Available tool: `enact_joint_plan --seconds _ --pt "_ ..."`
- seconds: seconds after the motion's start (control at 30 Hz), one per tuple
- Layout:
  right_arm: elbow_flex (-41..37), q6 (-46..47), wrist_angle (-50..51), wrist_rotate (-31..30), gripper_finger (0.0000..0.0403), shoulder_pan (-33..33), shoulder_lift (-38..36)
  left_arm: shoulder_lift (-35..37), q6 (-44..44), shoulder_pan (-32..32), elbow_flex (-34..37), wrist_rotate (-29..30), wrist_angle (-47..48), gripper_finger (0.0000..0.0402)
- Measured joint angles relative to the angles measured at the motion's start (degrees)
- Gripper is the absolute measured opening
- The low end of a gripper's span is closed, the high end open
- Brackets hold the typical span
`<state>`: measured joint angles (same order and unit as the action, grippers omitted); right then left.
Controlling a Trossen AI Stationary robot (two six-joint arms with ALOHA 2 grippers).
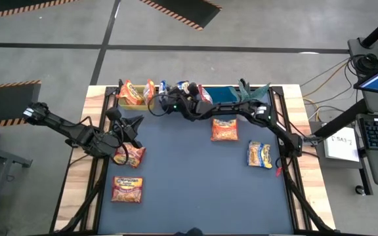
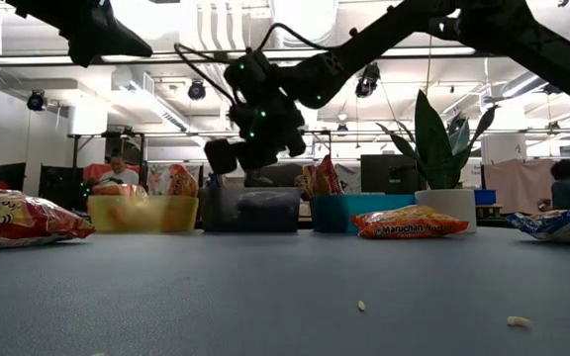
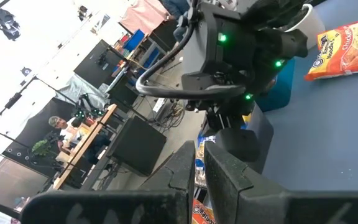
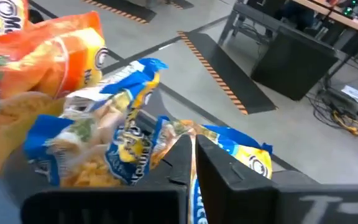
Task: Sort Maruchan noodles
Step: Put the blue noodle pack into the black bin
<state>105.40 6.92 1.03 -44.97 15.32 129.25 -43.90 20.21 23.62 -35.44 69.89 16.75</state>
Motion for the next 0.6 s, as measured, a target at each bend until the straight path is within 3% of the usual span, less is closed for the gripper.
enact_joint_plan --seconds 0.6 --pt "-5.09 3.92 0.86 0.46 0.0009 1.57 -0.74 0.00 0.00 0.00 0.00 0.00 -0.01 0.0017"
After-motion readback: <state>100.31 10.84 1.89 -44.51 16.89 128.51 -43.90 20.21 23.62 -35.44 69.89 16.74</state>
